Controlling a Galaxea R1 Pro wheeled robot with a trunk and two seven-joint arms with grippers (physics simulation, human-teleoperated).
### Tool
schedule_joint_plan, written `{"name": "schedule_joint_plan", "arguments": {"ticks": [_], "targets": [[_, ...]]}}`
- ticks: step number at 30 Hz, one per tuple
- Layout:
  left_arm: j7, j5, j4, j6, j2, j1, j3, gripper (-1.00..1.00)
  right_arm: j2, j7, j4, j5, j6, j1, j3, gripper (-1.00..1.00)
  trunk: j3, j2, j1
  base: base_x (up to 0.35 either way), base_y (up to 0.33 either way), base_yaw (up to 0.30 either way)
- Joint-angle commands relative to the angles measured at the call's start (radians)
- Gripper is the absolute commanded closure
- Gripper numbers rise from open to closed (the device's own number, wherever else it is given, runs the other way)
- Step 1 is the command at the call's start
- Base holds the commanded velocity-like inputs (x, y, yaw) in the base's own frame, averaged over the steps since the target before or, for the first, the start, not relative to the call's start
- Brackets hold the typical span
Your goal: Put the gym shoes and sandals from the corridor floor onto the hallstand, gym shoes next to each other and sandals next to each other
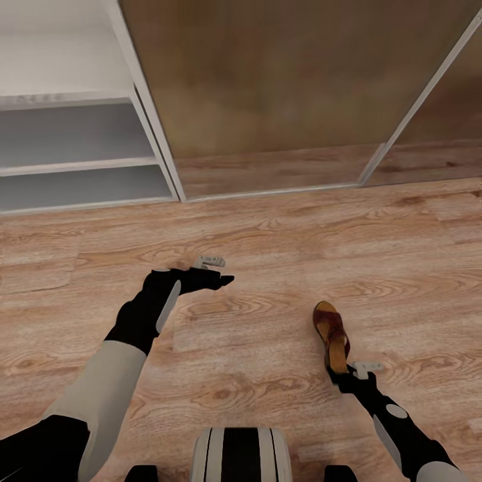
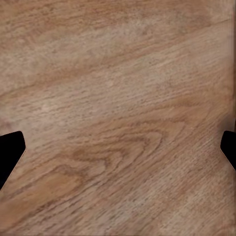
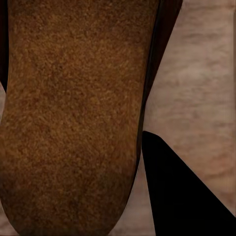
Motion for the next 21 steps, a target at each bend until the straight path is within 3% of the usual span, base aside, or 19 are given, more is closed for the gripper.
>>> {"name": "schedule_joint_plan", "arguments": {"ticks": [1,11,15,21], "targets": [[-0.001,0.002,-0.003,0.006,0.0,0.001,0.0,-1.0,0.001,0.01,0.001,-0.006,-0.001,0.0,-0.005,1.0,0.003,0.0,-0.001,0.0,0.0,0.0],[0.0,0.0,-0.008,0.006,0.002,0.003,0.003,-1.0,0.004,0.011,-0.005,-0.008,-0.001,0.0,-0.003,1.0,0.042,0.002,-0.005,0.0,0.0,0.0],[0.003,-0.001,-0.006,0.005,0.002,-0.008,0.004,-1.0,0.005,0.011,-0.106,-0.008,0.002,0.0,-0.003,1.0,0.058,0.003,-0.007,0.0,0.0,0.0],[0.048,-0.002,0.006,-0.005,0.008,0.025,0.002,-1.0,-0.001,0.009,-0.125,-0.002,0.004,0.005,-0.003,1.0,0.088,0.005,-0.01,0.0,0.0,-0.058]]}}
